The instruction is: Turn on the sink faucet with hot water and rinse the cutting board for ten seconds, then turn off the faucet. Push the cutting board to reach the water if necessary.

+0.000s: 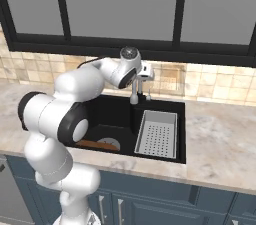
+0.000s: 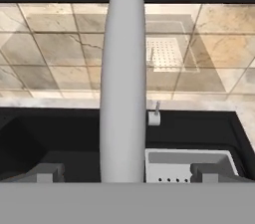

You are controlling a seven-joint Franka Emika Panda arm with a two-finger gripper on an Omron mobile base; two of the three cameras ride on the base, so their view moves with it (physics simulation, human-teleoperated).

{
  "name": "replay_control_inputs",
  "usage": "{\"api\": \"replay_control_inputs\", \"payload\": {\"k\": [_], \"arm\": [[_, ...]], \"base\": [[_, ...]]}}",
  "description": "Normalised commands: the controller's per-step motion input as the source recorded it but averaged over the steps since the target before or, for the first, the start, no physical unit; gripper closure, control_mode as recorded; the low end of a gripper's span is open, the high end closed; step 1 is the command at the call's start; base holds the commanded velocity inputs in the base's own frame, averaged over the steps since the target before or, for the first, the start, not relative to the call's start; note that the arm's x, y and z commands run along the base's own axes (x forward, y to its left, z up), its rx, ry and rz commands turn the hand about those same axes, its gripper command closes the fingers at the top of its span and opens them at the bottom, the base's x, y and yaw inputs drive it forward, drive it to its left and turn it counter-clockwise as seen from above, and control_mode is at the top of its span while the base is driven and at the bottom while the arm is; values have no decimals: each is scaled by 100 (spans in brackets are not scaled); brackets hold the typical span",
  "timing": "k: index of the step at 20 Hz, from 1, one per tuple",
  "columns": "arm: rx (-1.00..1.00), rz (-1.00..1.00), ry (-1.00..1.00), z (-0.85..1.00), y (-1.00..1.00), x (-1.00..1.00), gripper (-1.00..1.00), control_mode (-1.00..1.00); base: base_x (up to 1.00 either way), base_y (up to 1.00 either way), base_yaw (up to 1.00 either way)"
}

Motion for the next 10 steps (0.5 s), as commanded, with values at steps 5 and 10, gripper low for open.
{"api": "replay_control_inputs", "payload": {"k": [5,10], "arm": [[1,1,0,-2,-7,0,-100,-100],[0,0,4,0,0,0,-100,-100]], "base": [[0,0,0],[0,0,0]]}}
